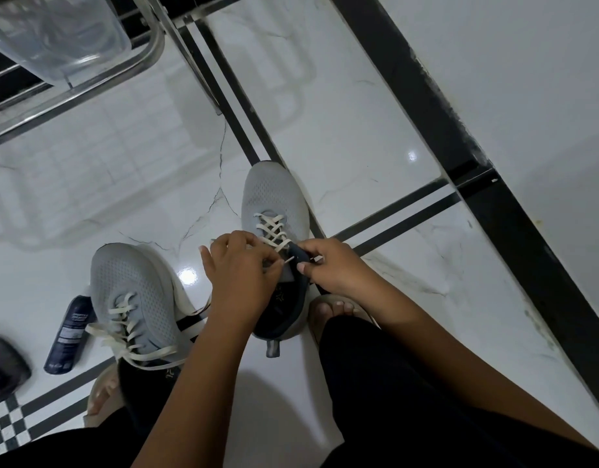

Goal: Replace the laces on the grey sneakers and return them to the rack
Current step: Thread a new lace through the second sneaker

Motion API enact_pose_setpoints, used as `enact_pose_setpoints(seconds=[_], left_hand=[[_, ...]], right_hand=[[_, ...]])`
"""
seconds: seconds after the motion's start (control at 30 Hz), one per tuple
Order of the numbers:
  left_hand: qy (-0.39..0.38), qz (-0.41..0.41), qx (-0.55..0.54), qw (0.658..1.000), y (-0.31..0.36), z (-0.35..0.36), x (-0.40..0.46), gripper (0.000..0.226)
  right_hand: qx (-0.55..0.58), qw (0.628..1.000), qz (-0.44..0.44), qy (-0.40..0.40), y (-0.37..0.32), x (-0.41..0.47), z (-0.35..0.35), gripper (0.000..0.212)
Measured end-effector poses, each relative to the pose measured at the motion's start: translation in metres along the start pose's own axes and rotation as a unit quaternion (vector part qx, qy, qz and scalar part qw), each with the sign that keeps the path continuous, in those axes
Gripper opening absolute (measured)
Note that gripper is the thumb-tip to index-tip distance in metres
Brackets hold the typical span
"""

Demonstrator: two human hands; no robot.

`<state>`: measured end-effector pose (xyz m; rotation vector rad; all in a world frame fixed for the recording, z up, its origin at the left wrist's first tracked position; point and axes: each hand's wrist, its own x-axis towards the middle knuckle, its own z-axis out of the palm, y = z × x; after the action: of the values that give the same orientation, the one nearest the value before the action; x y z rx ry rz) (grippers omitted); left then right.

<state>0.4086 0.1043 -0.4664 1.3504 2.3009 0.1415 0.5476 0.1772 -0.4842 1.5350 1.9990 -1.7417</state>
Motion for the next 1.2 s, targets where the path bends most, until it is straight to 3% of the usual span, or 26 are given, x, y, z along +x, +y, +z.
enact_pose_setpoints(seconds=[0.43,0.5,0.57,0.6,0.7,0.8,0.87,0.93,1.0,1.1,1.2], left_hand=[[0.01,0.015,-0.003,1.0,0.011,0.01,0.007,0.017],[0.017,0.019,0.003,1.0,0.015,0.012,0.007,0.018],[0.04,0.02,-0.01,0.999,0.013,0.015,0.006,0.015],[0.06,0.023,-0.021,0.998,0.01,0.017,0.004,0.013],[0.136,0.022,-0.059,0.989,-0.002,0.024,-0.006,0.037],[0.163,-0.044,-0.144,0.975,-0.01,0.025,-0.023,0.069],[0.167,-0.091,-0.176,0.966,-0.016,0.026,-0.032,0.072],[0.157,-0.147,-0.231,0.949,-0.021,0.026,-0.038,0.06],[0.129,-0.205,-0.274,0.931,-0.023,0.025,-0.039,0.047],[0.129,-0.21,-0.266,0.932,-0.024,0.025,-0.037,0.041],[0.133,-0.212,-0.27,0.93,-0.026,0.024,-0.036,0.04]], right_hand=[[0.036,0.999,-0.011,-0.013,0.007,0.007,0.003,0.027],[0.146,0.988,0.026,-0.042,0.008,0.004,-0.002,0.026],[0.315,0.943,0.087,-0.067,0.012,0.0,-0.008,0.026],[0.347,0.931,0.092,-0.06,0.015,-0.001,-0.009,0.026],[0.327,0.943,0.061,-0.007,0.02,-0.002,0.001,0.013],[0.338,0.94,0.05,0.022,0.017,-0.002,0.009,0.004],[0.359,0.93,0.065,0.033,0.015,-0.001,0.009,0.005],[0.435,0.894,0.097,0.049,0.013,0.0,0.009,0.007],[0.533,0.835,0.124,0.053,0.012,0.0,0.008,0.008],[0.617,0.77,0.149,0.059,0.021,0.002,-0.015,0.013],[0.706,0.647,0.205,0.203,0.041,0.003,-0.058,0.021]])
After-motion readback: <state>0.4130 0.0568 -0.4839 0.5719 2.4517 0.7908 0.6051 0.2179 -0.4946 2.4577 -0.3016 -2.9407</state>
